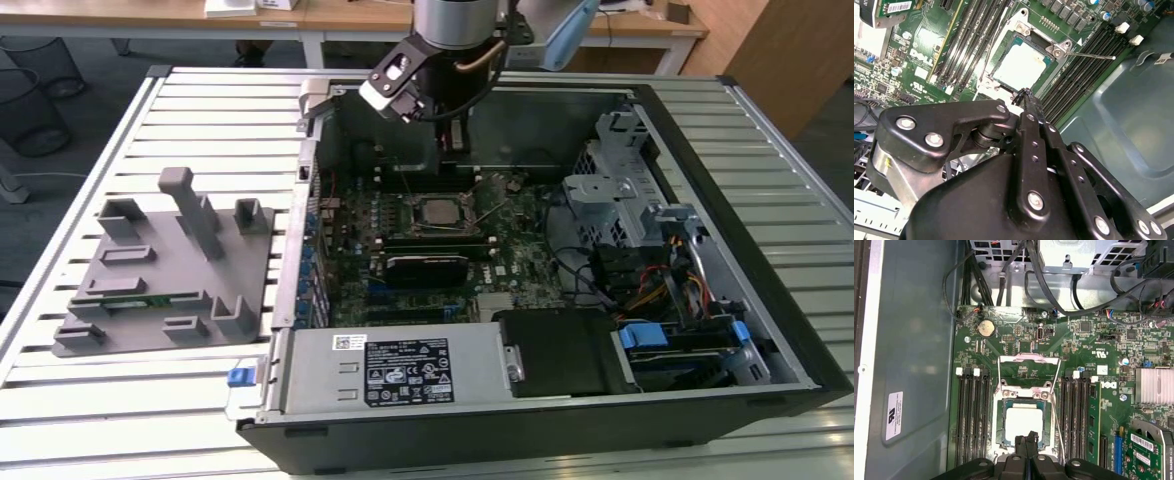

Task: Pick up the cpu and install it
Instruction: 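Close the cpu cover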

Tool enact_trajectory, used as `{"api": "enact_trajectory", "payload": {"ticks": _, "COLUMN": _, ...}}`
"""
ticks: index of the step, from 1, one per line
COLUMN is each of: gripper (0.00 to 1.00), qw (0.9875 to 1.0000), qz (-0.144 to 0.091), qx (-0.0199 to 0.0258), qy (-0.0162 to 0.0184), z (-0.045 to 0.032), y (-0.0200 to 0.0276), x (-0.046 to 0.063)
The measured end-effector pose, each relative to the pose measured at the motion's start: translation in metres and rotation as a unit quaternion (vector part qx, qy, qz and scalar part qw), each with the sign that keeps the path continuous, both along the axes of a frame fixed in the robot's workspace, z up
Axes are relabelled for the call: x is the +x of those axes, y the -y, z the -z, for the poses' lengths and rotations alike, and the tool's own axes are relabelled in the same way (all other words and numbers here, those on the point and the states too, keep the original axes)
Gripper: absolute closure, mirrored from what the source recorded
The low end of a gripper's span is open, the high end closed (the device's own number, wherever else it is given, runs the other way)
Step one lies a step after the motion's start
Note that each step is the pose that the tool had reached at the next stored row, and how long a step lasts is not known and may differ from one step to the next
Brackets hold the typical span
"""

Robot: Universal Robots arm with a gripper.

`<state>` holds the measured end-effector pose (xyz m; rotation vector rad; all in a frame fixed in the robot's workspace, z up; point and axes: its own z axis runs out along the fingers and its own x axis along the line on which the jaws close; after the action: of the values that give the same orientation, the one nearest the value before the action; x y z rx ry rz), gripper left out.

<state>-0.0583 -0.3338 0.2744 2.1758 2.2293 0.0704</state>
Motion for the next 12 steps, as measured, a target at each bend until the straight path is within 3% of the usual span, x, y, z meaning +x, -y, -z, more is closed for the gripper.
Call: {"api": "enact_trajectory", "payload": {"ticks": 12, "gripper": 0.89, "qw": 1.0000, "qz": 0.000, "qx": 0.0000, "qy": 0.0000, "z": 0.0002, "y": 0.0000, "x": 0.0083}}
